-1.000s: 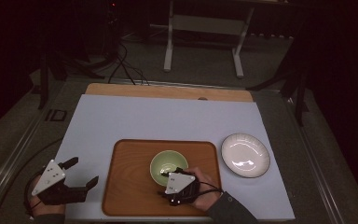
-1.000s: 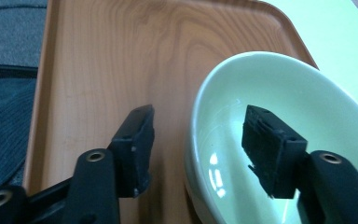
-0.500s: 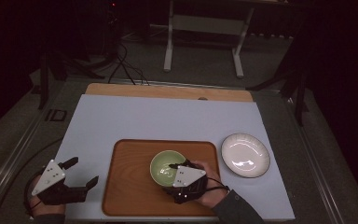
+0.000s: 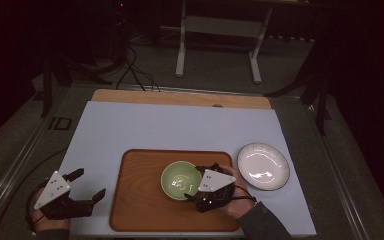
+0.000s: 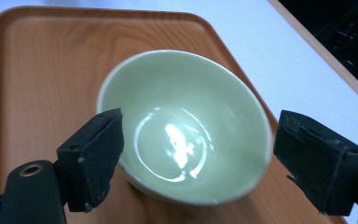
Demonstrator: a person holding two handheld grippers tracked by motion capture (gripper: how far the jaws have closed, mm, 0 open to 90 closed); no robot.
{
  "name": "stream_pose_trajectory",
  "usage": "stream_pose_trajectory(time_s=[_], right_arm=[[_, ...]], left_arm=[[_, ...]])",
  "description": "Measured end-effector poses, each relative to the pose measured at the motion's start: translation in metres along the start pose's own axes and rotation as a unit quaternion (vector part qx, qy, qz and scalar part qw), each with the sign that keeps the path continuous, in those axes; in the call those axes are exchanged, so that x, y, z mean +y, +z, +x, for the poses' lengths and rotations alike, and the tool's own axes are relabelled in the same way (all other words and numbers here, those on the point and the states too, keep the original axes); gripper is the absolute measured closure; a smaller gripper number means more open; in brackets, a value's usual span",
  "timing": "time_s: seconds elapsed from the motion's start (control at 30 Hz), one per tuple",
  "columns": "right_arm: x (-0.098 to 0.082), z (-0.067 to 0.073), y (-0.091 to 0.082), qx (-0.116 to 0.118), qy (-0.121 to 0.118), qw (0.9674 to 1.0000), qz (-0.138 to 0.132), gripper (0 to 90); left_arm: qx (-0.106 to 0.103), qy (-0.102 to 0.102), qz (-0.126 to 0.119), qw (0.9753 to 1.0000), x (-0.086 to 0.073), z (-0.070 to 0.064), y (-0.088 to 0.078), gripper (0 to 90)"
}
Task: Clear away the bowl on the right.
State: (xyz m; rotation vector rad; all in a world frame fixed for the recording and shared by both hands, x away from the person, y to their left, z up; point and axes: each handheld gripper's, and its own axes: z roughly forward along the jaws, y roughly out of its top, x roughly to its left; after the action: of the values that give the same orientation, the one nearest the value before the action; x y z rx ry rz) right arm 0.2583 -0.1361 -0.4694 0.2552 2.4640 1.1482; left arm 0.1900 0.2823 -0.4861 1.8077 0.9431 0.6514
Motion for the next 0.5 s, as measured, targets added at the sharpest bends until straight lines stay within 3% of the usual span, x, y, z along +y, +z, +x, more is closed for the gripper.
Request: stream_pose_trajectory(time_s=[0.3,0.5], right_arm=[[-0.017,-0.018,-0.018,-0.037,0.030,0.9989,0.003,15.7],[-0.032,-0.031,-0.032,-0.065,0.060,0.9961,0.005,15.7]], left_arm=[[0.000,0.000,0.001,1.0000,0.000,0.000,0.000,5.4],[0.000,0.000,0.001,1.0000,0.000,0.000,0.000,5.4]])
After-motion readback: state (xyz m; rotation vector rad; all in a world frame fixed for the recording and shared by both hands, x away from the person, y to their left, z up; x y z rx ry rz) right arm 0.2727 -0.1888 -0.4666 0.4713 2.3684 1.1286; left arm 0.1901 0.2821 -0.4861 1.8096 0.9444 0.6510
